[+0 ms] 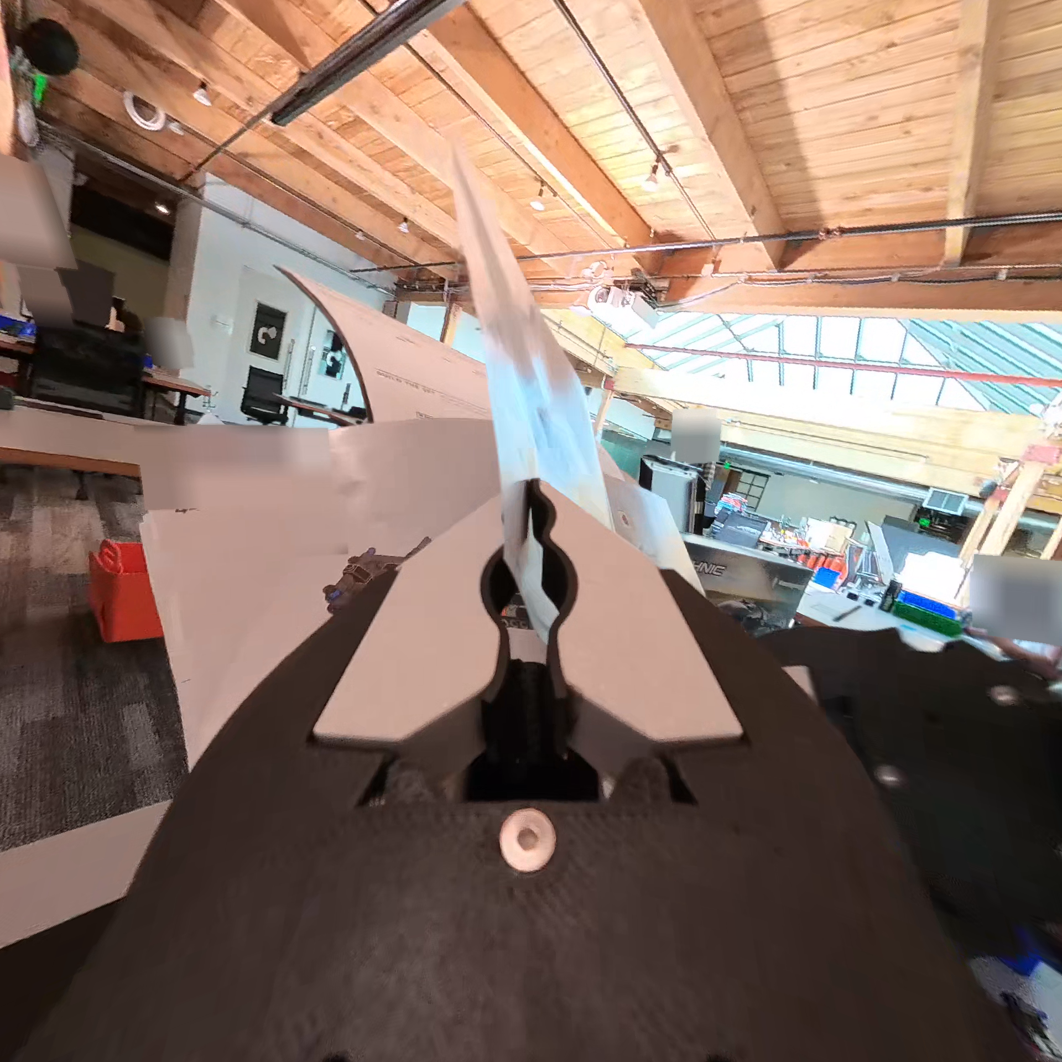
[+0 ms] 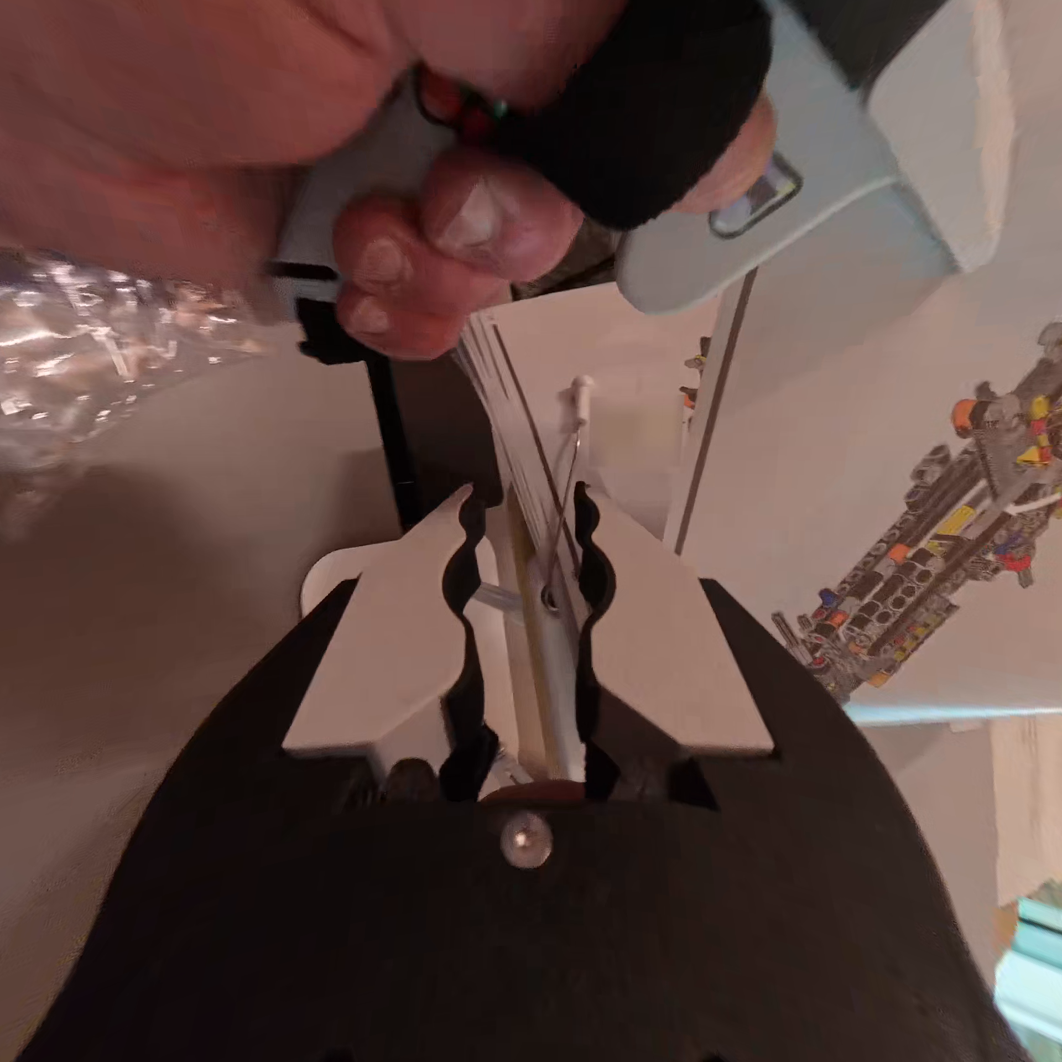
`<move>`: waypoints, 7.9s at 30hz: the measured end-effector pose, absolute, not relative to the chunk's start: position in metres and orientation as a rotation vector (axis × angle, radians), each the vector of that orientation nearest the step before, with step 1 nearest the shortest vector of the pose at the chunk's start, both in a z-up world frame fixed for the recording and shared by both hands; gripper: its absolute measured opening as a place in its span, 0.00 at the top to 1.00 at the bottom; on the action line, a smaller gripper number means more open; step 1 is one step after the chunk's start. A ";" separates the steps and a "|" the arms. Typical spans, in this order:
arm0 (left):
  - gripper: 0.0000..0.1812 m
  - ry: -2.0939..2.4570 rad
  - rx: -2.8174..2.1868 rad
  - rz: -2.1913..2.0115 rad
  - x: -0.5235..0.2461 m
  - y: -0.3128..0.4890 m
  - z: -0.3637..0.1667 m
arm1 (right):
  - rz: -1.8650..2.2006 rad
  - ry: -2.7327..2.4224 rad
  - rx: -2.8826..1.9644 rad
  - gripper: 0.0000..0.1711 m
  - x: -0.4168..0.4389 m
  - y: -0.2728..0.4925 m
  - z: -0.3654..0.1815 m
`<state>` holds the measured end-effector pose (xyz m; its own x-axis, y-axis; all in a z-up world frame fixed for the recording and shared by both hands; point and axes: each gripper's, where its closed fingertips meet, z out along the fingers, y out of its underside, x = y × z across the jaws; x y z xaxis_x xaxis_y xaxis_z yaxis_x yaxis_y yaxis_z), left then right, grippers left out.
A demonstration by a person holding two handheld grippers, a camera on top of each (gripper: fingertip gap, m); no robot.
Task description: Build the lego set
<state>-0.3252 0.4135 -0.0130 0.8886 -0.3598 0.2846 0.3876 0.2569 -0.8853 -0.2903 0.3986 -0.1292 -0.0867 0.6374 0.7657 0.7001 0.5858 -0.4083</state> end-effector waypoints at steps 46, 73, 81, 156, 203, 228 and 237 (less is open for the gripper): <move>0.75 -0.528 -1.206 -0.526 -0.369 0.400 -0.145 | 0.520 -0.892 -1.354 0.75 -0.158 0.486 -0.036; 0.89 -0.446 -1.005 -1.382 -0.288 0.456 -0.126 | 1.673 -0.386 -1.501 0.83 -0.072 0.579 -0.131; 0.90 -0.396 -1.024 -1.461 -0.289 0.455 -0.127 | 1.716 -0.315 -1.484 0.86 -0.061 0.553 -0.130; 0.66 0.605 -1.552 0.072 -0.071 0.397 -0.218 | -0.092 -0.621 -1.670 0.58 0.211 0.338 -0.247; 0.68 0.543 -1.522 0.083 -0.079 0.400 -0.218 | -0.205 -0.694 -1.640 0.68 0.210 0.339 -0.252; 0.69 0.553 -1.521 0.081 -0.078 0.400 -0.218 | -0.200 -0.704 -1.642 0.68 0.209 0.339 -0.253; 0.69 0.538 -1.521 0.071 -0.080 0.400 -0.217 | -0.212 -0.708 -1.634 0.68 0.209 0.338 -0.252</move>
<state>-0.0796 0.4002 -0.2170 0.8823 -0.2833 -0.3760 -0.3713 0.0721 -0.9257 0.2089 0.3385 -0.2525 0.7925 0.3239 0.5167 0.5547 -0.0307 -0.8315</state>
